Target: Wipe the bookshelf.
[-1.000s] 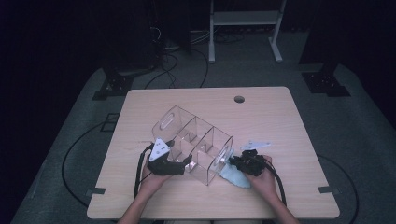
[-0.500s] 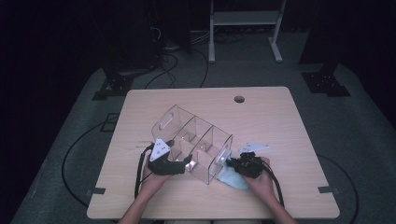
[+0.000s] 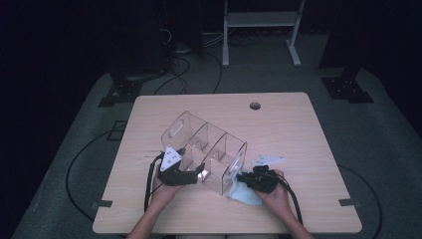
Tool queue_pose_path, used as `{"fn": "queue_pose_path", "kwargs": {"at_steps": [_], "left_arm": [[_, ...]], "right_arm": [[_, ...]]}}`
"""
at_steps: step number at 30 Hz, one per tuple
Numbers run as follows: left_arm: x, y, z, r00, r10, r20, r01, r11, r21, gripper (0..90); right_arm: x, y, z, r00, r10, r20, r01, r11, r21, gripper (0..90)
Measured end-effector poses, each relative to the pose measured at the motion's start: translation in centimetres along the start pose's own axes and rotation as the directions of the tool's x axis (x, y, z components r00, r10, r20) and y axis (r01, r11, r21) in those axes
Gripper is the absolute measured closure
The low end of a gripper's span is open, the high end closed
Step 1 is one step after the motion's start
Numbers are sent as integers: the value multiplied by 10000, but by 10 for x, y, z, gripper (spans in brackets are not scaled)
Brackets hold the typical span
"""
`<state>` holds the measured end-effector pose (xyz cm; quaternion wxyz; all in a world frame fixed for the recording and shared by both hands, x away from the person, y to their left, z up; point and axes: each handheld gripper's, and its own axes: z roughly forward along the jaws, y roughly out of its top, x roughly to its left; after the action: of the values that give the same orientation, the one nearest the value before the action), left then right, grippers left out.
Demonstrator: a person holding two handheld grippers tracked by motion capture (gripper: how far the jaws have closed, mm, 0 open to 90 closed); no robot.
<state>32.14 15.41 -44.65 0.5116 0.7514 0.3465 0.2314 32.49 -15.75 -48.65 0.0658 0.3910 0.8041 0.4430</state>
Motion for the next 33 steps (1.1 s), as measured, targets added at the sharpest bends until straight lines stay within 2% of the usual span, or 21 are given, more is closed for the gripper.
{"fn": "queue_pose_path", "kwargs": {"at_steps": [2,3,5,8,9,10,11,12,13,14,16,17,18,20,23,24,25,27,28,30,33], "left_arm": [[-1,0,1,10000,-26,-19,26,10000,-48,81],[-1,0,2,10000,-31,-52,31,10000,-87,81],[-1,0,2,10000,-28,-94,27,10000,-94,79],[-2,1,4,9994,-125,-330,123,9999,-73,80],[-1,1,4,9992,-129,-367,127,9999,-65,79],[-1,1,4,9991,-178,-378,176,9998,-74,80],[-1,1,4,9991,-178,-378,176,9998,-74,81],[0,1,4,9992,-160,-356,158,9999,-63,81],[1,1,3,9994,-129,-328,128,9999,-52,83],[1,1,3,9993,-163,-350,160,9999,-63,84],[2,0,3,9993,-170,-337,168,9998,-68,84],[2,0,3,9993,-170,-337,168,9998,-68,83],[2,0,4,9991,-173,-378,170,9998,-79,83],[1,1,4,9988,-222,-443,217,9997,-120,82],[1,1,5,9980,-266,-581,261,9996,-95,78],[1,1,5,9980,-266,-581,261,9996,-95,78],[2,1,5,9977,-285,-617,281,9996,-80,78],[3,1,3,9976,-263,-636,261,9997,-31,79],[4,1,3,9976,-280,-626,279,9996,-20,79],[4,1,2,9977,-257,-628,257,9997,-6,82],[5,1,2,9980,-238,-582,237,9997,-12,84]], "right_arm": [[-10,2,-1,9991,384,181,-379,9990,-226,833],[-12,1,-1,9985,541,116,-539,9984,-198,833],[-12,0,0,9989,454,112,-452,9988,-182,833],[4,-1,1,9995,-24,-321,24,10000,6,831],[11,-1,1,9981,-209,-573,216,9997,124,831],[23,-4,3,9928,-406,-1125,444,9985,316,831],[23,-4,3,9928,-406,-1125,444,9985,316,831],[29,-5,4,9905,-654,-1211,698,9970,322,832],[31,-5,4,9903,-827,-1116,866,9958,306,834],[28,-4,4,9921,-683,-1050,714,9971,266,833],[18,-2,5,9974,-499,-527,503,9987,68,834],[18,-2,5,9974,-499,-527,503,9987,68,834],[10,0,6,9993,-196,-314,194,9998,-55,833],[11,0,6,9993,-234,-280,232,9997,-80,833],[24,-3,5,9970,-487,-597,485,9988,-51,833],[24,-3,5,9970,-487,-597,485,9988,-51,833],[37,-5,5,9908,-824,-1074,825,9966,-39,832],[47,-7,5,9822,-1098,-1522,1102,9939,-58,832],[50,-7,5,9812,-1191,-1518,1194,9928,-68,833],[47,-6,6,9807,-1162,-1570,1160,9932,-101,834],[34,-3,5,9911,-857,-1021,831,9961,-289,834]]}}
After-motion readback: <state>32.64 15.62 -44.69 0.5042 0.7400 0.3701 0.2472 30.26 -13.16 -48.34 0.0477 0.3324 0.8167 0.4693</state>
